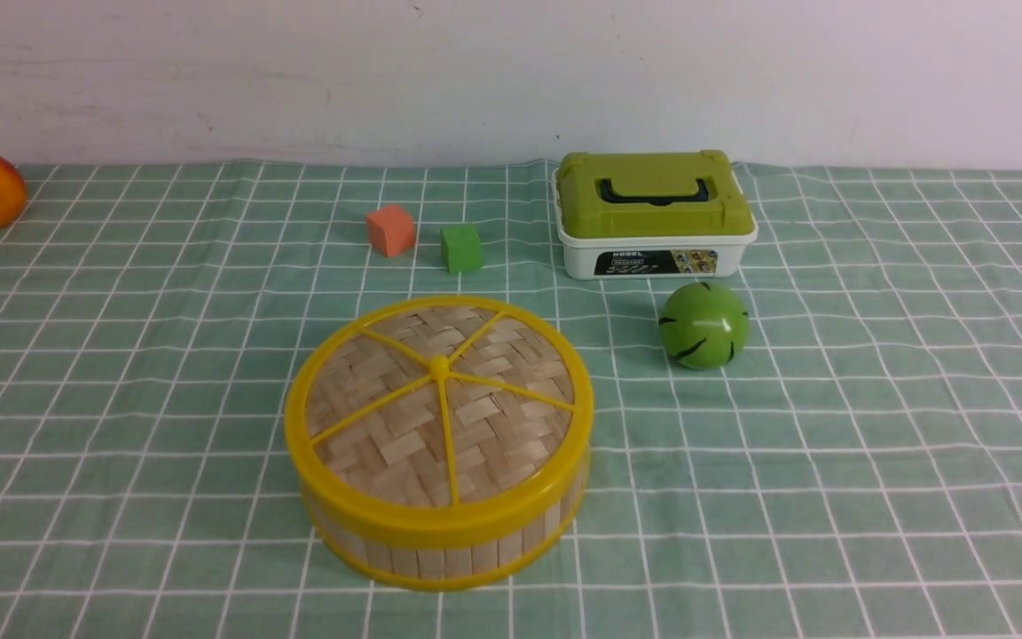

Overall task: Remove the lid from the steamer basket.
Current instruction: Use the right arm to lift the lid of the steamer

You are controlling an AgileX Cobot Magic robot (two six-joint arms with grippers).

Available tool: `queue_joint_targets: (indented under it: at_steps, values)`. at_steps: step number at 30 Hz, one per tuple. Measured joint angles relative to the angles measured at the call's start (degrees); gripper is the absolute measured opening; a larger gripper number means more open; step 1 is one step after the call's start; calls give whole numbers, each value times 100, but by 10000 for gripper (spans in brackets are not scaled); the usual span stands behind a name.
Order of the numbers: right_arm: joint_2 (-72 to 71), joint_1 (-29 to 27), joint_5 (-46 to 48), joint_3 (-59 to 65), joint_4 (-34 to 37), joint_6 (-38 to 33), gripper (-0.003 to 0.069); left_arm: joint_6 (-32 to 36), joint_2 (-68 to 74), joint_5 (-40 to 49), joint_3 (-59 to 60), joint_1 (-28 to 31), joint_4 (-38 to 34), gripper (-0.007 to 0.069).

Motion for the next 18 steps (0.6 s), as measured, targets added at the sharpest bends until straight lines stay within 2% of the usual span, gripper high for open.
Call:
queue_joint_targets:
  at_steps: [1, 4, 6, 7, 8, 10, 11, 12, 15, 16, 17, 18]
  values:
    - [81, 0, 0, -79, 0, -48, -21, 0, 0, 0, 0, 0, 0, 239]
    - [1419, 15, 1057, -1353, 232, -958, -21, 0, 0, 0, 0, 0, 0, 239]
    - [1880, 105, 1414, -1760, 417, -1237, -19, 0, 0, 0, 0, 0, 0, 239]
    - [2452, 314, 1837, -2229, 631, -1527, -11, 0, 0, 0, 0, 0, 0, 239]
    - [2576, 344, 1873, -2326, 660, -1576, -10, 0, 0, 0, 0, 0, 0, 239]
    - [3225, 759, 2208, -2853, 687, -1750, -5, 0, 0, 0, 0, 0, 0, 239]
    - [3281, 804, 2231, -2900, 672, -1769, -4, 0, 0, 0, 0, 0, 0, 239]
    - [3676, 1181, 2387, -3235, 551, -1781, -3, 0, 0, 0, 0, 0, 0, 239]
    - [4425, 1837, 2527, -3916, 78, -1662, 0, 0, 0, 0, 0, 0, 0, 239]
    - [4834, 2256, 2593, -4314, -228, -1482, 0, 0, 0, 0, 0, 0, 0, 239]
    - [4885, 2256, 2600, -4363, -269, -1437, 0, 0, 0, 0, 0, 0, 0, 239]
    - [5180, 2510, 2644, -4659, -477, -1315, 1, 0, 0, 0, 0, 0, 0, 239]
